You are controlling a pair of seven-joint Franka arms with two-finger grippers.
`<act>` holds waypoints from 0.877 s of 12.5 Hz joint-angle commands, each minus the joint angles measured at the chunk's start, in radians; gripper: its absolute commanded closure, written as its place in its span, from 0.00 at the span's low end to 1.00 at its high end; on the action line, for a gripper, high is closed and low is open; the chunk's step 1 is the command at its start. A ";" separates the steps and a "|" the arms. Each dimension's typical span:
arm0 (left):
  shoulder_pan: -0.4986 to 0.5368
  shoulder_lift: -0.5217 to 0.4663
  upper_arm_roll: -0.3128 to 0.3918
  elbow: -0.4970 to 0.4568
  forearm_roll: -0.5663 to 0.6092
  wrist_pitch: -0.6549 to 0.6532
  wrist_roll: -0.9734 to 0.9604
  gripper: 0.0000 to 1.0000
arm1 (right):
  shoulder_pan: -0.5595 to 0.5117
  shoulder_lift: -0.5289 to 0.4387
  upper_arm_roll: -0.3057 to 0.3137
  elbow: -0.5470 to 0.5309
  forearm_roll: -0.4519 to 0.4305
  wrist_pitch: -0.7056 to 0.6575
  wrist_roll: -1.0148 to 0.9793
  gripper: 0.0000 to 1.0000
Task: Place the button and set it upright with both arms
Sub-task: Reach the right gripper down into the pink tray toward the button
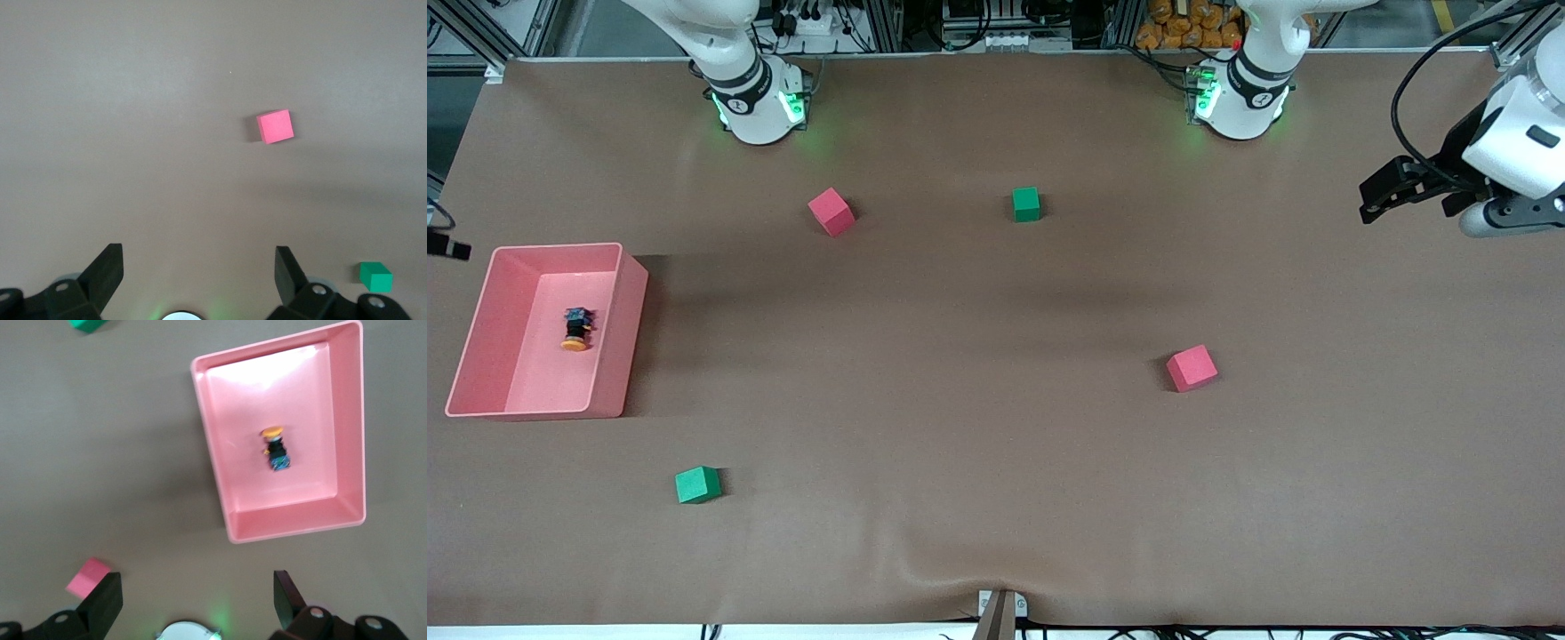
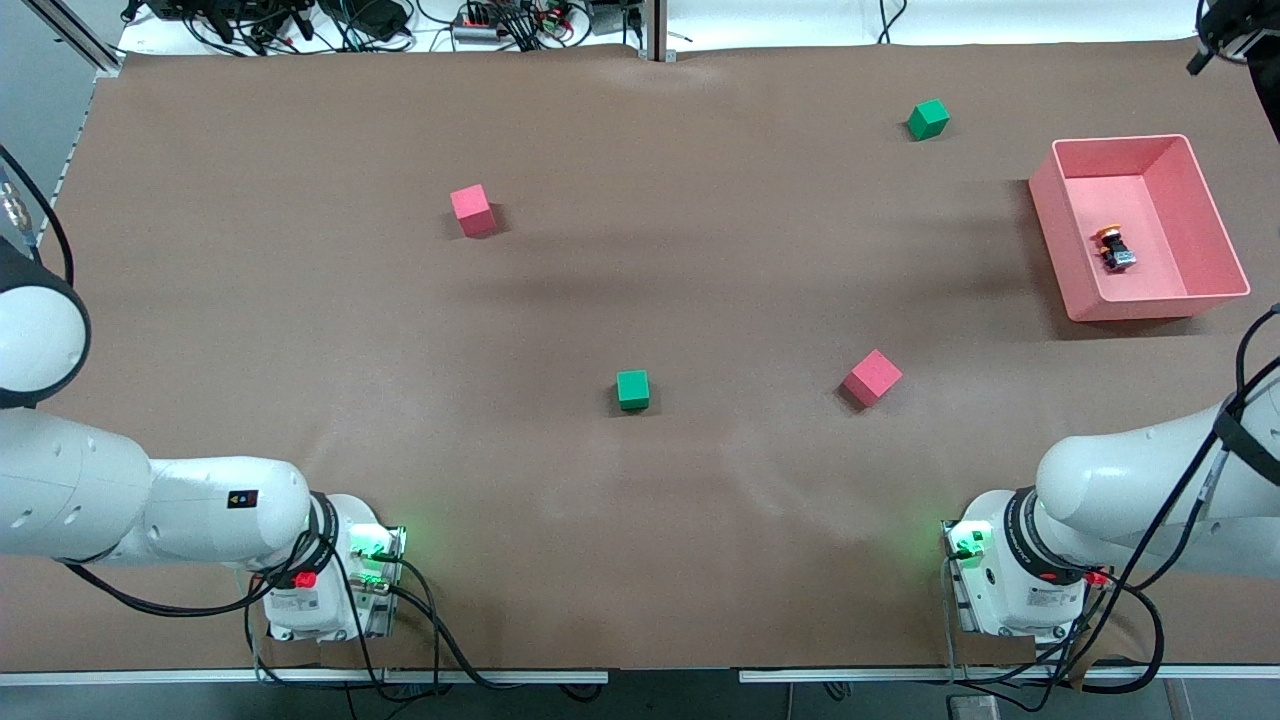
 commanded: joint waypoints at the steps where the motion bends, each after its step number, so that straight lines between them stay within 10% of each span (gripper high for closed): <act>1: -0.001 0.018 0.001 0.009 -0.009 0.012 0.022 0.00 | -0.050 0.040 0.015 -0.128 -0.008 0.191 -0.107 0.00; 11: 0.002 0.088 0.001 0.009 -0.014 0.052 0.022 0.00 | -0.123 0.353 0.015 -0.214 -0.012 0.593 -0.417 0.00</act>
